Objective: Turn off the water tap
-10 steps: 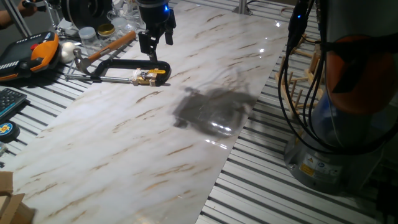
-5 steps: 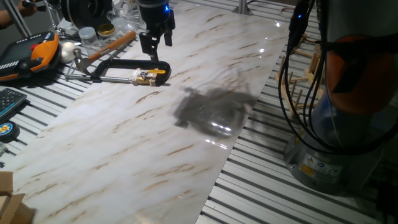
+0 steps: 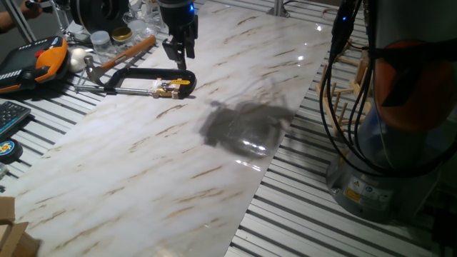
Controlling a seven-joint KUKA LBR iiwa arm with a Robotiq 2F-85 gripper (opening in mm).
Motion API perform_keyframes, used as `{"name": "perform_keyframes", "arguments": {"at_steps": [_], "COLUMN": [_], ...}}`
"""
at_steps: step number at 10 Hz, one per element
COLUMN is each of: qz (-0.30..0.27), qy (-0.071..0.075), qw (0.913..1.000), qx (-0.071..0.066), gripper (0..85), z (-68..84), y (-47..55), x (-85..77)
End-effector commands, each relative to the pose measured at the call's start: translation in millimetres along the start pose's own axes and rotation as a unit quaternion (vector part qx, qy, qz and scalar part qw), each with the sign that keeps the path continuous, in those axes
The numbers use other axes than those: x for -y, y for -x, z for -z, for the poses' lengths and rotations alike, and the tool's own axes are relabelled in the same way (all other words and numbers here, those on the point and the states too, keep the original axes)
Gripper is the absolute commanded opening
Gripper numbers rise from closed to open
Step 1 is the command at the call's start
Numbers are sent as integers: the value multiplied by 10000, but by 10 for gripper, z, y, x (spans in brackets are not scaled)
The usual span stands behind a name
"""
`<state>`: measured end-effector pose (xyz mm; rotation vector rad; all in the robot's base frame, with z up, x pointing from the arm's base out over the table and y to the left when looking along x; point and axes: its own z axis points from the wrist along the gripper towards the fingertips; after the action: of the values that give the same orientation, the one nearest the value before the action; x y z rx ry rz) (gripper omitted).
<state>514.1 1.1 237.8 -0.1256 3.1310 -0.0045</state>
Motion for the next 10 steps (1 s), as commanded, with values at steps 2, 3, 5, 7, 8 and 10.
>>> {"name": "perform_keyframes", "arguments": {"at_steps": [2, 3, 5, 7, 8, 10], "qz": [1, 1, -7, -30, -60, -106], "qy": [-12, -20, -29, -30, -31, -38], "qw": [10000, 10000, 10000, 10000, 9999, 9999], "qx": [29, 29, 51, 66, 74, 74], "gripper": [0, 0, 0, 0, 0, 0], "z": [-19, -28, -69, -140, -189, -239], "y": [0, 2, 5, 17, 29, 35], "x": [10, 13, 32, 51, 58, 71]}}
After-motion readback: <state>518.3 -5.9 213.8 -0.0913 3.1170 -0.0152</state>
